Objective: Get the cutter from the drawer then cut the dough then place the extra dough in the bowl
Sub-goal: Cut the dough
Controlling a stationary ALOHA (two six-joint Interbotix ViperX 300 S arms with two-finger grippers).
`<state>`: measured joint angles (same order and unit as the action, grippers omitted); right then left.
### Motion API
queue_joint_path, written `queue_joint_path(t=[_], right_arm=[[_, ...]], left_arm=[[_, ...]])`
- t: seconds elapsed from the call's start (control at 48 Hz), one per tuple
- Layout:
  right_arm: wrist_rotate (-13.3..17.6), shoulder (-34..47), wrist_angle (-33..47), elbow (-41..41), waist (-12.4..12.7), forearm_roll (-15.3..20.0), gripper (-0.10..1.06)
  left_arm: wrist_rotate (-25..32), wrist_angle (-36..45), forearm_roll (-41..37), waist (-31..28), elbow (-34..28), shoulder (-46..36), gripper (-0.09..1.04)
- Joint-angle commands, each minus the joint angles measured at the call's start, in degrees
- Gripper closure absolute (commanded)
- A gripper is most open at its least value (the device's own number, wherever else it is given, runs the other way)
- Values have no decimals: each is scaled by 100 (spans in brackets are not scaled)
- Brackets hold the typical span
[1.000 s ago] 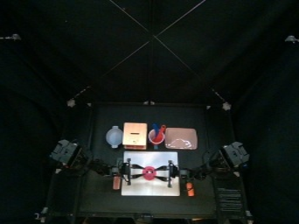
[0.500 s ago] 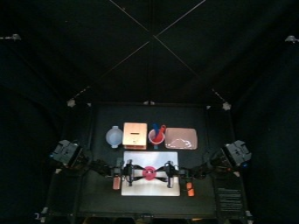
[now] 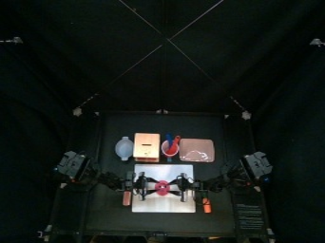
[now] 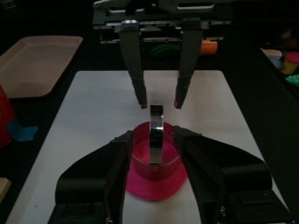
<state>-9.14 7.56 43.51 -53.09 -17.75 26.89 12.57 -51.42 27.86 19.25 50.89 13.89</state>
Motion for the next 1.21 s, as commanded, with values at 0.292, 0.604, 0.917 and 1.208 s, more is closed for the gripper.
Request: queue_joint_path(t=[0.292, 0.604, 0.917, 1.208], right_arm=[[18, -44, -44, 132, 229, -325, 20], [26, 97, -88, 220, 246, -334, 20], [26, 202, -404, 352, 246, -369, 24], [0, 211, -448, 316, 272, -369, 38]], left_arm=[[9, 18, -114, -18, -272, 149, 17], [9, 246, -167, -18, -360, 255, 29], [18, 431, -149, -26, -343, 255, 31], [26, 756, -220, -35, -352, 255, 32]])
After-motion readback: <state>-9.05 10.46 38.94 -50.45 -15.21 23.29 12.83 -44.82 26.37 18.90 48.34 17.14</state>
